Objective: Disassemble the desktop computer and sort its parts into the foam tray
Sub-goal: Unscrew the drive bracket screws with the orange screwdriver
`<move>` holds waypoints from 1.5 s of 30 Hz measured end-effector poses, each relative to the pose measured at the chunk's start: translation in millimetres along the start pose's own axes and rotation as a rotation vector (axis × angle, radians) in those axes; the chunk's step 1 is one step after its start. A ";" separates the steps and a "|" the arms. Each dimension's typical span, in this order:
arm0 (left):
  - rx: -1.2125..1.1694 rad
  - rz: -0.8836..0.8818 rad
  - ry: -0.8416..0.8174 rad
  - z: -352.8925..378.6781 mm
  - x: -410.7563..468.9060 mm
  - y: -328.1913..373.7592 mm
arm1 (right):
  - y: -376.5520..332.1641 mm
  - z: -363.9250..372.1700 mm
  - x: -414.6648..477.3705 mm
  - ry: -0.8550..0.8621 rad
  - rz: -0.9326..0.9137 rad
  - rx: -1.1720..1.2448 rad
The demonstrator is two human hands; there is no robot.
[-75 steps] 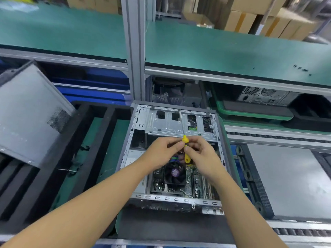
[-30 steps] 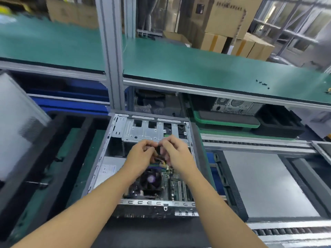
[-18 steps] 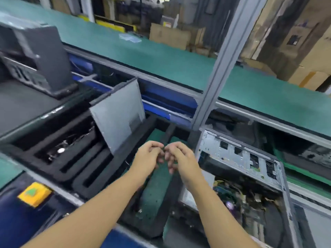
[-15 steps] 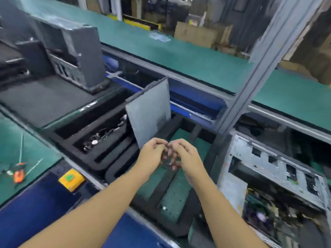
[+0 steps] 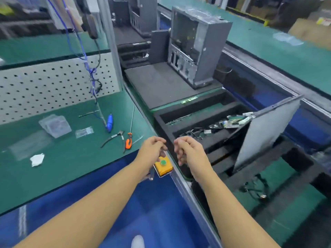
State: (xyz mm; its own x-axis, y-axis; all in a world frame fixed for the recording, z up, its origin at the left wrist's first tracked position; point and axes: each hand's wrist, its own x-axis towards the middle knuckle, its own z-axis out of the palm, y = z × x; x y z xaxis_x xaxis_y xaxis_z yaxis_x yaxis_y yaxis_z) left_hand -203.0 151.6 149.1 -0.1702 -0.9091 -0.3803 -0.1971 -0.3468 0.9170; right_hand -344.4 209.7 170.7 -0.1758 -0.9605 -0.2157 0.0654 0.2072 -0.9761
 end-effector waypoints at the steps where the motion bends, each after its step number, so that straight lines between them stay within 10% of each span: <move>1: -0.007 -0.018 0.022 -14.8 5.4 -4.6 | 2.9 12.4 9.7 -0.016 0.013 -0.006; 15: 0.118 -0.264 0.075 -156.2 99.5 -73.6 | 84.9 146.7 138.7 -0.030 0.308 -0.185; 29: 0.051 -0.406 0.034 -140.9 193.8 -110.1 | 170.0 183.2 221.9 -0.082 0.551 -0.214; 45: -0.192 -0.263 0.187 -123.4 188.0 -76.6 | 115.7 167.5 183.2 -0.010 0.412 0.034</move>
State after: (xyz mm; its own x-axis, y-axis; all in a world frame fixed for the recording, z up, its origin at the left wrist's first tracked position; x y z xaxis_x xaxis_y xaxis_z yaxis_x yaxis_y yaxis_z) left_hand -100.8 -21.3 22.2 0.0445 -0.8036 -0.5935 -0.0230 -0.5947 0.8036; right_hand -204.5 26.6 22.7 -0.1183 -0.8005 -0.5875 0.1604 0.5685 -0.8069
